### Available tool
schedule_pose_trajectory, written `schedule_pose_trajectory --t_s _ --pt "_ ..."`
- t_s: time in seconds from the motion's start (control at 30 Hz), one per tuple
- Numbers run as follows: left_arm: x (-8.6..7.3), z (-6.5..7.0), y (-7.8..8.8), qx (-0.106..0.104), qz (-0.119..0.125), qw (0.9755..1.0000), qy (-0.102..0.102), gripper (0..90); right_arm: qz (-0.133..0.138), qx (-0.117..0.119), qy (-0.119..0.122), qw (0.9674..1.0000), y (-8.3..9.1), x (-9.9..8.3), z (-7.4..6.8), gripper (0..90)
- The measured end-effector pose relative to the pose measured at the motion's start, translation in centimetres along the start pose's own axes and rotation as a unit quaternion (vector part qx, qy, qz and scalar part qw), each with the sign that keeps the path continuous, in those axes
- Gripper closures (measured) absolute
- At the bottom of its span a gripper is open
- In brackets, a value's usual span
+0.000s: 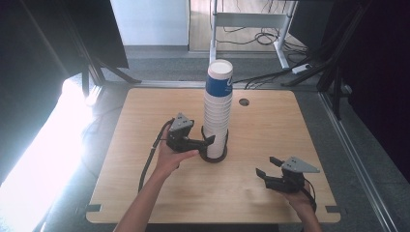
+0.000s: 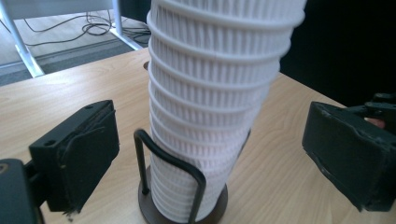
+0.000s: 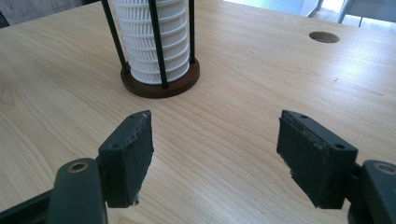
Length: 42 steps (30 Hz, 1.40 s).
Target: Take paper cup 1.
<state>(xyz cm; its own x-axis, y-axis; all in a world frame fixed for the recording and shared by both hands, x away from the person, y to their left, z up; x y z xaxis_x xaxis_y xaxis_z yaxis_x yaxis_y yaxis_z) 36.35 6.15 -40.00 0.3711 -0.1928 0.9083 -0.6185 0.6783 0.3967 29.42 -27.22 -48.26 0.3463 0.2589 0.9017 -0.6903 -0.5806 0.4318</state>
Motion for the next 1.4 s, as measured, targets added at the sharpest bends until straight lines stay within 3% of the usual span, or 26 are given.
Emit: schedule_pose_trajectory --t_s 0.13,0.33,0.6,1.0,1.13,1.23,1.4 --pt "0.7 -0.1 -1.1 -0.005 0.000 1.0000 -0.004 2.9 -0.005 -0.001 0.000 1.0000 -0.2 0.0 0.1 27.2" --pt "1.4 -0.1 -2.5 0.006 -0.010 0.9999 -0.009 2.2 -0.007 -0.004 -0.002 1.0000 0.1 -0.1 0.1 27.2" --pt "2.1 0.0 -4.3 -0.002 -0.005 0.9999 -0.015 3.8 -0.011 -0.008 -0.001 0.9999 0.3 -0.3 0.1 27.2" --pt "2.0 0.0 -4.9 -0.010 0.004 0.9996 -0.026 11.9 -0.015 -0.012 -0.001 0.9998 0.1 -0.4 0.0 27.3" --pt "2.0 0.0 -4.9 -0.009 0.005 0.9995 -0.030 12.2 -0.008 0.015 0.000 0.9998 -0.4 0.3 -0.4 27.7" --pt "2.0 -0.1 -4.9 -0.011 0.004 0.9994 -0.031 12.2 0.009 0.049 -0.005 0.9988 -0.4 1.1 -0.5 26.7" --pt "2.0 -0.1 -4.9 -0.012 0.004 0.9994 -0.032 12.3 0.018 0.064 -0.005 0.9978 -0.3 3.4 -0.2 24.5"
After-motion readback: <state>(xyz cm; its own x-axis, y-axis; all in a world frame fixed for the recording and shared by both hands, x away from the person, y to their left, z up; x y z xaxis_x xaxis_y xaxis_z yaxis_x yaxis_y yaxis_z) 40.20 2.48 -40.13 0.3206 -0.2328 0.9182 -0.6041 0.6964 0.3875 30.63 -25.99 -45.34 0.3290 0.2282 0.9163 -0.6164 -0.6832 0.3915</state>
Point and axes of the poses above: each handheld gripper's, and its own axes: y roughly backward along the jaws, x roughly out of its top, z roughly to its right, the point moved 2 cm from there along -y, roughly forward along the jaws, and after that the axes turned 1 degree about z, right-handed, at the moved point
